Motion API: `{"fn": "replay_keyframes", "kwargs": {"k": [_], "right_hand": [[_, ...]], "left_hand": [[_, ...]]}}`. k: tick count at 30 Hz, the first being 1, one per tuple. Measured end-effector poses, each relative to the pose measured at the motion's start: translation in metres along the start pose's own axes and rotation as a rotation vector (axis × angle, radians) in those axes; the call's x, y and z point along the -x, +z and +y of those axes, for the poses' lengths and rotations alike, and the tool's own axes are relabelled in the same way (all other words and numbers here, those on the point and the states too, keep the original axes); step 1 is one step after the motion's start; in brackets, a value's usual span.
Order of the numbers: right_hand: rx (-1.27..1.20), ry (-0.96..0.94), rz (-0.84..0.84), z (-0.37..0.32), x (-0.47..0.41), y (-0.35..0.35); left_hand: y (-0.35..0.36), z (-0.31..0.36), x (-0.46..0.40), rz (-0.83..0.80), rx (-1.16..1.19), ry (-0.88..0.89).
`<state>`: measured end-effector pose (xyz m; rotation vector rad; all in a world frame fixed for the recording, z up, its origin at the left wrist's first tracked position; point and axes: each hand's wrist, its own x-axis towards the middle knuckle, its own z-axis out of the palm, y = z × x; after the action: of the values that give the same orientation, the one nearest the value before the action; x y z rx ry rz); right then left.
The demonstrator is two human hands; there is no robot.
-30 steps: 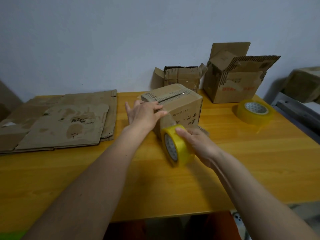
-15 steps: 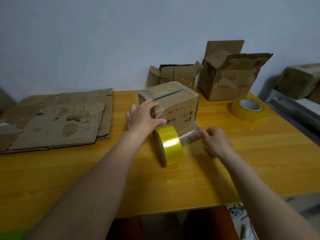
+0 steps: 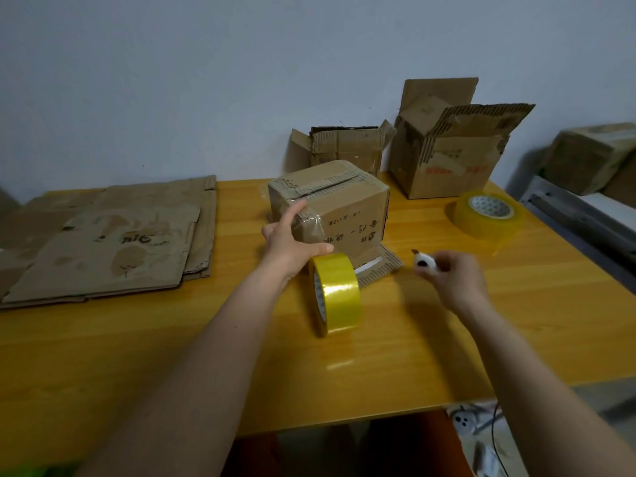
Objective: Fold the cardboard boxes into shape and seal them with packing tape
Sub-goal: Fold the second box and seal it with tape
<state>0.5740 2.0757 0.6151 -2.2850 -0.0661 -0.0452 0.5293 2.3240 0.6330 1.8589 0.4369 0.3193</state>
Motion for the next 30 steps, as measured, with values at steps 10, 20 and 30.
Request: {"fn": "replay_keyframes", "kwargs": {"k": [10, 20, 30], "right_hand": [[0.213, -0.767, -0.230, -0.104, -0.002, 0.023], [0.395, -0.964, -0.202, -0.121, -0.003, 0.035], [0.541, -0.942, -0.086, -0.107, -0.009, 0.030]], "left_hand": [[0.004, 0.001, 0.007, 0.008, 0.172, -0.032], [0.002, 0.004, 0.007, 0.022, 0.180, 0.001], [0.000, 0.004, 0.004, 0.001, 0.138, -0.005]]}}
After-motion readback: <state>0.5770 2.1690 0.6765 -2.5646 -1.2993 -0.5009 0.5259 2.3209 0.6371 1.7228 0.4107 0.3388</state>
